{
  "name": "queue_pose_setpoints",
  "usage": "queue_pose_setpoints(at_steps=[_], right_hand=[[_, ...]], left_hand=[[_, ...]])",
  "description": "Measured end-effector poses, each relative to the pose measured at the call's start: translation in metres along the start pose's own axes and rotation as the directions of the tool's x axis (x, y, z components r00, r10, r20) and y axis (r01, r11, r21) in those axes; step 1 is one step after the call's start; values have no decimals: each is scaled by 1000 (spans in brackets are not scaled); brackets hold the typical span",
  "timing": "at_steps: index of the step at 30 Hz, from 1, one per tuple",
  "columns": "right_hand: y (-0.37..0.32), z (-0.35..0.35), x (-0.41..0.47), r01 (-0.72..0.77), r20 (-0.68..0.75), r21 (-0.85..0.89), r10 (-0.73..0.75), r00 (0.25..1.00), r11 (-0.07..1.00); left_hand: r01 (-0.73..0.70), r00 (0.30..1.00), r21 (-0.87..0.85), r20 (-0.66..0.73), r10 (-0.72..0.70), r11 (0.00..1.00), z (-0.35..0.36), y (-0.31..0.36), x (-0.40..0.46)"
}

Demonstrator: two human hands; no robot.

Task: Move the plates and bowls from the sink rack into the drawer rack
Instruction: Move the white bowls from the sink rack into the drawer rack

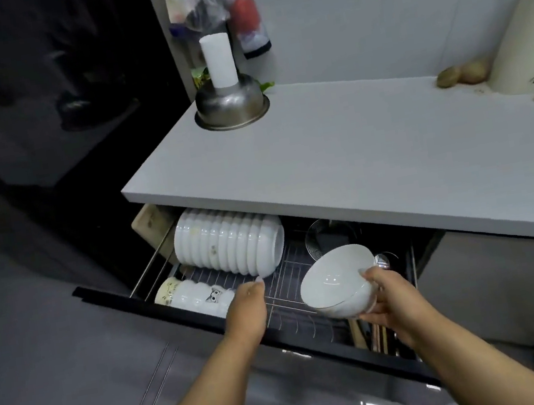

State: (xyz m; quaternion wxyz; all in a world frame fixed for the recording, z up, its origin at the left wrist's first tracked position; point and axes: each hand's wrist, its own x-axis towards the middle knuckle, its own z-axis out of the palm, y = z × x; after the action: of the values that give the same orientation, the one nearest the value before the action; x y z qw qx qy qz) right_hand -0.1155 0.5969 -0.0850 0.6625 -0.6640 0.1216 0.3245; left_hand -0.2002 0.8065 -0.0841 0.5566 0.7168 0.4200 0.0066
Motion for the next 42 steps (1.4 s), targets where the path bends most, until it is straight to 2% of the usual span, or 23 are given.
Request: queue_pose_setpoints(at_steps=[3, 7, 11, 17, 20, 23, 31, 42], right_hand=[[14, 10, 24, -15, -21, -91, 13, 1000, 996], [34, 25, 57, -99, -50, -183, 92, 995, 978], [45, 42, 86, -185, -75, -284, 170, 983, 941], [63, 70, 124, -236, -90, -473, 220, 971, 849], [69, 88, 141, -244, -105, -556, 224, 969, 795], [74, 105, 152, -238, -118, -682, 218, 969, 691], [98, 135, 173, -220, -109, -806, 228, 967, 549], [111, 140, 183, -272, -90, -719, 302, 949, 640]], left_hand=[[-56, 995, 189, -65, 69, 980, -15, -11, 9], [-117, 983, 468, -68, 168, 876, -28, -33, 26], [-87, 990, 653, -28, 139, 752, -35, -44, 53], [-42, 996, 826, -10, 89, 562, -32, -51, 85], [-3, 997, 870, -37, 72, 494, -27, -52, 95], [12, 996, 891, -49, 72, 454, -24, -52, 101], [-14, 988, 894, -55, 142, 447, -25, -56, 101], [-16, 980, 876, -82, 182, 482, -25, -59, 103]])
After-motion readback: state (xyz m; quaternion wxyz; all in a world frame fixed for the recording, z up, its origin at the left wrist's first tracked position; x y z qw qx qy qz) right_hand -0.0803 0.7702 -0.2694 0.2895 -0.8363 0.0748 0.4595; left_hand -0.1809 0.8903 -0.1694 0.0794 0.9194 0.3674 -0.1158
